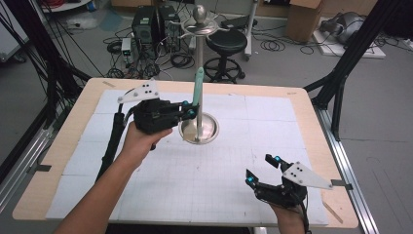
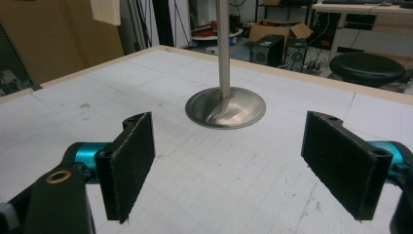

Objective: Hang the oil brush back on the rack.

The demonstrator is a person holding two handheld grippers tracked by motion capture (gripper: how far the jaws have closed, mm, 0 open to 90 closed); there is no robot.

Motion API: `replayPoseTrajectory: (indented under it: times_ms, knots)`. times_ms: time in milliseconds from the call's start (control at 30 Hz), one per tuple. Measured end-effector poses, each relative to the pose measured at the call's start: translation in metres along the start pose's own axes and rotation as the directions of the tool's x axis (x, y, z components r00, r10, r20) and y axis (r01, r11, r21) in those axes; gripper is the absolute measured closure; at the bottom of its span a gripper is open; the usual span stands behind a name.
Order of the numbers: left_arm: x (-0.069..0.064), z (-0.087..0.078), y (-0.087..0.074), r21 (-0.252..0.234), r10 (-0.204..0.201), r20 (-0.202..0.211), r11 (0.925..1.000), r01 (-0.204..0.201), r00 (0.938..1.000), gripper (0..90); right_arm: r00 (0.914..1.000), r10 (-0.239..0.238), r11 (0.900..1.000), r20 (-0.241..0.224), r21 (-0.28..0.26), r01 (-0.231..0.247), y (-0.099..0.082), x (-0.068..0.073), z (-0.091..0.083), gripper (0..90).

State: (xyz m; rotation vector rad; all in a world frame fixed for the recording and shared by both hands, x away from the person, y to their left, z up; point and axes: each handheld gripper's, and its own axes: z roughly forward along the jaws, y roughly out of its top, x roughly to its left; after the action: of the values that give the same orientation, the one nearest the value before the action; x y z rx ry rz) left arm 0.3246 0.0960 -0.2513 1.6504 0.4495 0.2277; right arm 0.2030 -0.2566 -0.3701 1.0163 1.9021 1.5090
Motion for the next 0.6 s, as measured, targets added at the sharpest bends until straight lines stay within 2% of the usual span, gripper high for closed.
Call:
replayPoseTrajectory:
  times_ms: [167,333,433,600]
  knots:
    - [0.004,0.012,0.016,0.005,0.007,-0.02,1.0,-0.007,0.9998,84.3,1.0,0.008,1.0,0.0,-0.002,-0.008,0.0,-0.002,-0.002,18.7]
    - [0.013,0.019,0.028,-0.013,-0.014,-0.035,0.9998,0.013,0.9993,84.3,0.9998,0.019,0.9998,0.002,-0.003,-0.019,-0.001,-0.004,-0.003,18.7]
    - [0.015,0.023,0.031,-0.011,-0.013,-0.039,0.9999,0.012,0.9991,84.3,0.9998,0.02,0.9998,0.0,0.003,-0.02,-0.002,-0.005,-0.002,18.7]
    - [0.023,0.027,0.035,-0.015,-0.036,-0.057,0.9993,0.035,0.9977,84.3,0.9997,0.023,0.9997,-0.003,0.001,-0.023,-0.002,-0.005,-0.003,18.7]
